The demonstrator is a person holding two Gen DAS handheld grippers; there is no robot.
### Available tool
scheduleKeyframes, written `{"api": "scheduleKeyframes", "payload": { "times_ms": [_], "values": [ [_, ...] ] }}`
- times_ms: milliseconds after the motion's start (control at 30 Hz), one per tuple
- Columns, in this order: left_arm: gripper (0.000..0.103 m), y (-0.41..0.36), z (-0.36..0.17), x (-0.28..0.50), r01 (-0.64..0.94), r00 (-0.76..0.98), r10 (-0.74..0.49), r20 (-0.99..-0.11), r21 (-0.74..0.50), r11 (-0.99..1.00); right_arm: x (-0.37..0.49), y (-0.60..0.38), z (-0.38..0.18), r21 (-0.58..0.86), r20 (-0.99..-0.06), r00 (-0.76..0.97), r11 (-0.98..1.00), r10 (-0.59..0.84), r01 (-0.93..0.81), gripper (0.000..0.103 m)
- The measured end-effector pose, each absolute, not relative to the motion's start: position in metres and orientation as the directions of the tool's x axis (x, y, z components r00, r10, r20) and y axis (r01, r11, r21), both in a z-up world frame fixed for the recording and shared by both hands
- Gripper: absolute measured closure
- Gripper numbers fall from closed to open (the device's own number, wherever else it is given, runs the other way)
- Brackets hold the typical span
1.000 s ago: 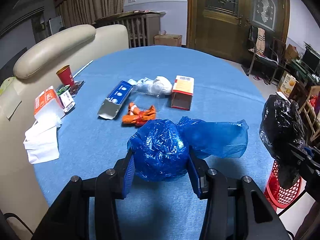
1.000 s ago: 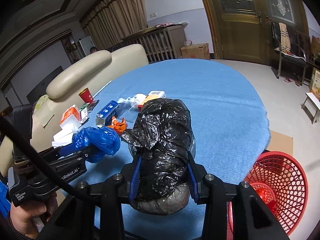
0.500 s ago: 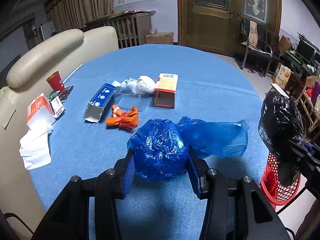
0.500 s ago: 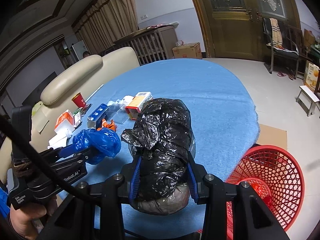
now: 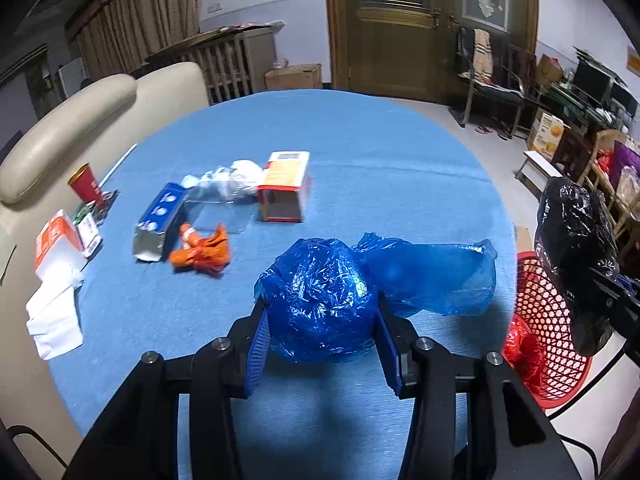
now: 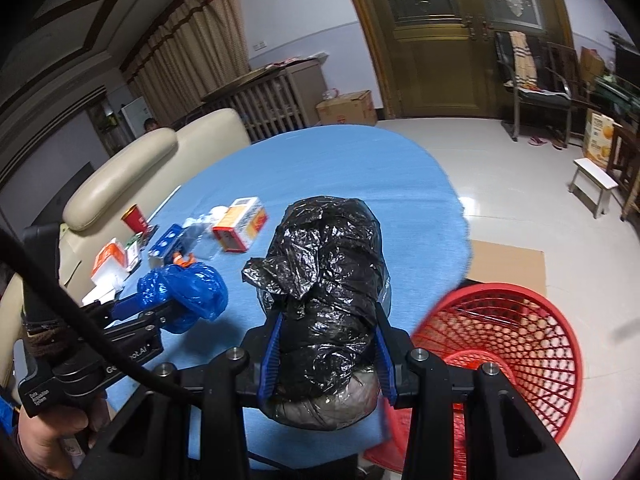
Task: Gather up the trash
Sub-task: 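Carry the blue and black bags over the red wastebasket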
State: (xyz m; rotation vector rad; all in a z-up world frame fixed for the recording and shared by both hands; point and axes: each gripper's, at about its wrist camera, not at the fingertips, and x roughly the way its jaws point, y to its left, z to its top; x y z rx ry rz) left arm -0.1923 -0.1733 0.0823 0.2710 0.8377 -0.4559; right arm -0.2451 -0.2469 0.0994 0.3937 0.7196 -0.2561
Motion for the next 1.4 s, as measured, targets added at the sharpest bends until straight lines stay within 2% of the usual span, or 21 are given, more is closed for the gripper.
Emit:
{"api": "scheduleKeyframes", "payload": {
  "times_ms": [567, 1400],
  "values": [
    [0.054, -0.259, 0.085, -0.225, 0.653, 0.515, -0.391, -0.763, 0.054, 0.755, -0.311, -0.329, 0.085, 0.243, -0.716, 0.656, 0.795, -0.240, 0.556, 0.060],
    [0.054, -0.339, 0.067, -0.259, 0.763, 0.419, -0.426, -0.802, 0.058, 0.643, -0.353, -0.369, 0.080, 0.237, -0.734, 0.610, 0.729, -0.299, 0.642, 0.060]
  ]
}}
